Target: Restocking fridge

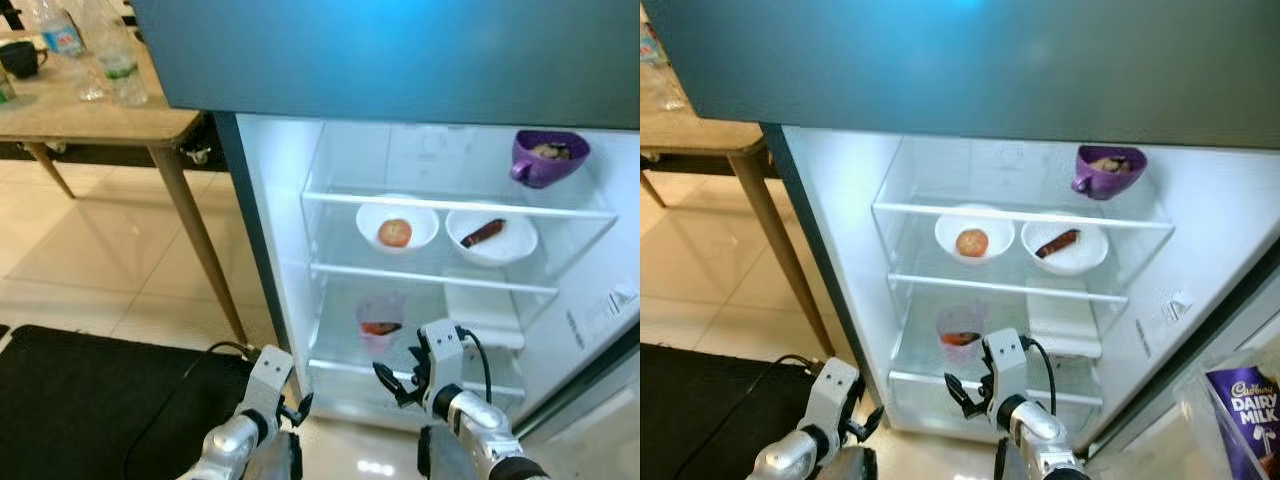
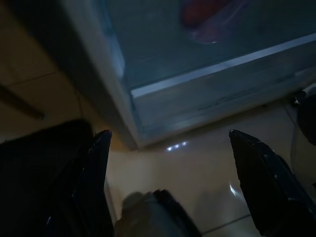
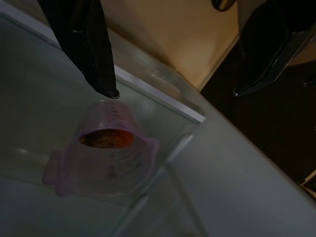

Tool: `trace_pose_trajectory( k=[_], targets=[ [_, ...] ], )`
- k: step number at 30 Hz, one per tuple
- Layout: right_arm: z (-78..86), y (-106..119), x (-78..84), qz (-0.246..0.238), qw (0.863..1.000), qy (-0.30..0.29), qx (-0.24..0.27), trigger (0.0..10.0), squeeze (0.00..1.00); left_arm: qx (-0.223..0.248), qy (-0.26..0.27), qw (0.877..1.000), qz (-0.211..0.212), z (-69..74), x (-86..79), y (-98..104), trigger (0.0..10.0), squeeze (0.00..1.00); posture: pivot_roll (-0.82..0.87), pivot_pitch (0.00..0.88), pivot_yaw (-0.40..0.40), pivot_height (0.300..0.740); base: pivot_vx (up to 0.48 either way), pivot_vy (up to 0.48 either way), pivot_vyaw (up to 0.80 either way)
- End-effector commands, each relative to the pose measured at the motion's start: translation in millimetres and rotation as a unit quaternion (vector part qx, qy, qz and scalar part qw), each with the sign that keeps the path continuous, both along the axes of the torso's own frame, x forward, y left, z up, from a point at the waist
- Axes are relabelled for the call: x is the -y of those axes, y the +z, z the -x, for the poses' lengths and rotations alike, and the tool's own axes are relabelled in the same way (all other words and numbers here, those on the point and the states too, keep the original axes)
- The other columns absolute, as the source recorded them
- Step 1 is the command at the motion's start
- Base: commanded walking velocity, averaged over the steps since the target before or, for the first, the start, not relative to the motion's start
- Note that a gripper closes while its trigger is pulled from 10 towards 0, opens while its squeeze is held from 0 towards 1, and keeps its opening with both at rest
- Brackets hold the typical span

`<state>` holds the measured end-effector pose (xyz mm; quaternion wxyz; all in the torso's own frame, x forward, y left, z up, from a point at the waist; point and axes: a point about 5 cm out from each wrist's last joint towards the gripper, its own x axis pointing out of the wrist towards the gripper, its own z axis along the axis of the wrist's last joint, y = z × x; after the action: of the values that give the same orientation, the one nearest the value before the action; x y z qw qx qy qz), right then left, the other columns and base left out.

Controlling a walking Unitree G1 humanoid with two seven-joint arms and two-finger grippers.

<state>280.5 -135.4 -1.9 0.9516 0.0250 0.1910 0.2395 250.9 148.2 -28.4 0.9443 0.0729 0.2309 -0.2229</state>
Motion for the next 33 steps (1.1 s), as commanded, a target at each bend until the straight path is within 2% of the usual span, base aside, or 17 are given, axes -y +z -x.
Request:
trace_pose_trajectory(
  k=[1, 10, 17, 23, 27, 33],
  targets=[
    [-3.6, 4.4, -1.6, -0.005, 1.0, 0.0, 0.01, 10.0, 0.0, 0.008, -0.007, 1.0, 0.004, -0.8, 3.6, 1.6, 10.0, 0.0, -0.02, 0.06, 0.006, 0.546, 0.0, 0.0, 0.0],
    [-16.1, 17.0, -8.8, -0.014, 0.999, 0.002, 0.032, 10.0, 0.0, 0.019, -0.022, 1.0, 0.006, -3.4, 8.4, 4.7, 10.0, 0.0, -0.02, 0.07, 0.01, 0.501, 0.0, 0.0, 0.0],
    [-28.9, 29.4, -13.2, -0.01, 0.999, 0.003, 0.048, 10.0, 0.0, 0.013, -0.037, 0.999, 0.006, 6.2, 11.3, -1.1, 10.0, 0.0, -0.01, 0.082, 0.017, 0.456, 0.0, 0.0, 0.0],
    [-35.4, 35.8, -13.9, 0.0, 0.998, 0.004, 0.057, 10.0, 0.0, 0.02, -0.043, 0.999, 0.005, 8.2, 13.2, -1.1, 10.0, 0.0, -0.01, 0.091, 0.016, 0.436, 0.0, 0.0, 0.0],
    [-37.3, 39.4, -14.9, 0.018, 0.997, 0.027, 0.07, 10.0, 0.0, 0.026, -0.045, 0.999, 0.006, 11.0, 14.7, -1.8, 10.0, 0.0, -0.01, 0.096, 0.014, 0.416, 0.0, 0.0, 0.0],
    [-40.8, 48.7, -12.3, -0.01, 0.995, 0.055, 0.086, 10.0, 0.0, 0.033, -0.049, 0.998, 0.003, 16.3, 16.3, -3.6, 10.0, 0.0, -0.01, 0.105, 0.015, 0.388, 0.0, 0.0, 0.0]
  ],
)
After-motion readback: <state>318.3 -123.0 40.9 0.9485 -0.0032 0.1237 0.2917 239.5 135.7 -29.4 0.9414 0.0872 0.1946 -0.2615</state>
